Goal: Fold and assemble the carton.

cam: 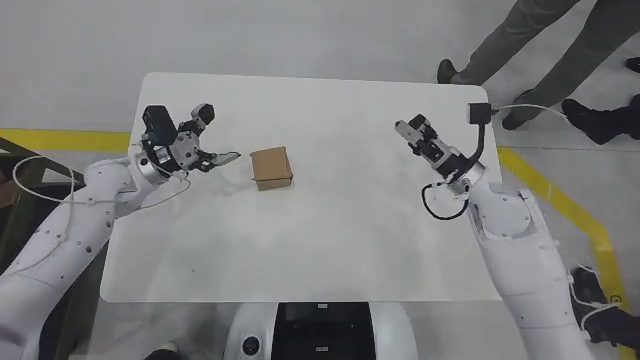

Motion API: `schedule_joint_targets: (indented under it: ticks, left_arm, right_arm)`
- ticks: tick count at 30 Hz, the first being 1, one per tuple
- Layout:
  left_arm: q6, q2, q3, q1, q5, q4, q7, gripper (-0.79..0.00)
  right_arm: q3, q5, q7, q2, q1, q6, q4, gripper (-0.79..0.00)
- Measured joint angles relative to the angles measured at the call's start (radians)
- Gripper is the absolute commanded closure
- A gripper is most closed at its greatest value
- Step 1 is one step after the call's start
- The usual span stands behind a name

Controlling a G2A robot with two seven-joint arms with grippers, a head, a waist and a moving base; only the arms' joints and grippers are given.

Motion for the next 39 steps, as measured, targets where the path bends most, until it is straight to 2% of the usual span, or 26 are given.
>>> schedule_joint_targets:
  ticks: [9, 18, 22, 39]
  left_arm:
    - [0.051, 0.053, -0.237, 0.182, -0.188, -0.169, -0.175, -0.785]
    - [0.094, 0.067, -0.385, 0.33, -0.248, -0.296, -0.268, -0.785]
    - [0.106, 0.066, -0.417, 0.357, -0.259, -0.325, -0.294, -0.784]
    - [0.106, 0.066, -0.416, 0.357, -0.258, -0.325, -0.293, -0.784]
  right_arm:
    - [0.086, -0.296, -0.137, 0.018, -0.035, 0.002, -0.054, -0.785]
    - [0.092, -0.403, -0.194, 0.022, -0.049, 0.005, -0.061, -0.785]
    - [0.09, -0.408, -0.194, 0.022, -0.048, 0.003, -0.06, -0.785]
    - [0.09, -0.407, -0.194, 0.022, -0.048, 0.003, -0.06, -0.785]
